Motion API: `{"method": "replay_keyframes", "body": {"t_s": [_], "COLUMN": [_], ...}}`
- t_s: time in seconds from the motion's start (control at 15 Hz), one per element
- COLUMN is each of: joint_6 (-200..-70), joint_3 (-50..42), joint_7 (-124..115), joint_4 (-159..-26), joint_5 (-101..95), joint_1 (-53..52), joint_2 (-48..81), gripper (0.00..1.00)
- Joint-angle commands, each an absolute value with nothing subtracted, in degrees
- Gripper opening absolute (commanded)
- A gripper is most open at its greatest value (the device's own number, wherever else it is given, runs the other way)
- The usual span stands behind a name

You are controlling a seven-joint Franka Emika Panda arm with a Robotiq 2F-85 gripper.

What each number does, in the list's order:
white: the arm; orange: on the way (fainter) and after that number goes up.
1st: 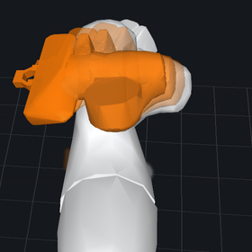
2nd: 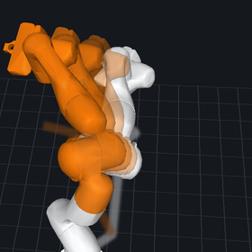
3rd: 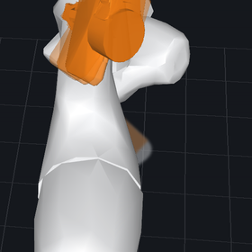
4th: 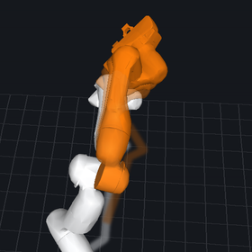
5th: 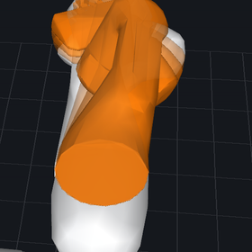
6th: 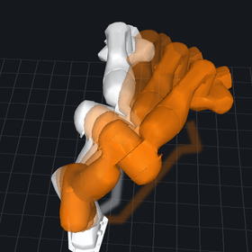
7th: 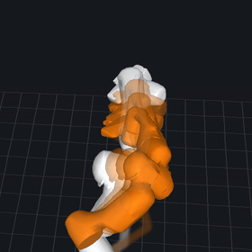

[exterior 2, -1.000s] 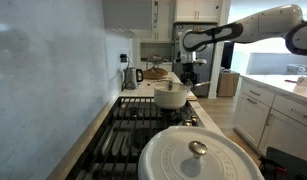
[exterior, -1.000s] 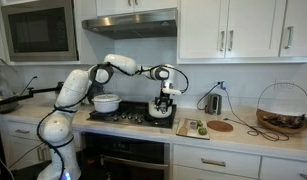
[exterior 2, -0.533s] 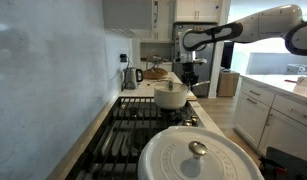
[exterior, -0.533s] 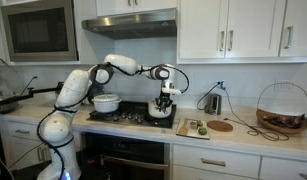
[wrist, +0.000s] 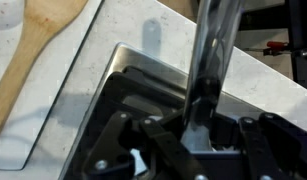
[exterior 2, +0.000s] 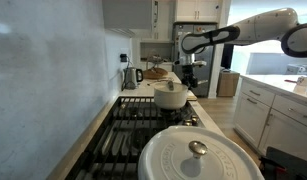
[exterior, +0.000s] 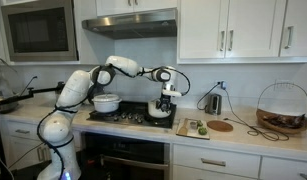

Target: Turn the white pot to the side

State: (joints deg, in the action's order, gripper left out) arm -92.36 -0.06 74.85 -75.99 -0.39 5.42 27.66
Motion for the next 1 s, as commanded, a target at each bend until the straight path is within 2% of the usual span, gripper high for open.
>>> {"method": "replay_keyframes", "body": {"t_s": [0.0,0.93], "joint_6": [-91.22,-92.07], "joint_3": [0.73,0.63], "joint_7": [70.64,55.9], "joint_4": [-73.69,-74.55], "joint_5": [0.69,0.37], "joint_1": [5.64,5.46], "joint_2": [28.47,27.25], "gripper": [0.0,0.0]}}
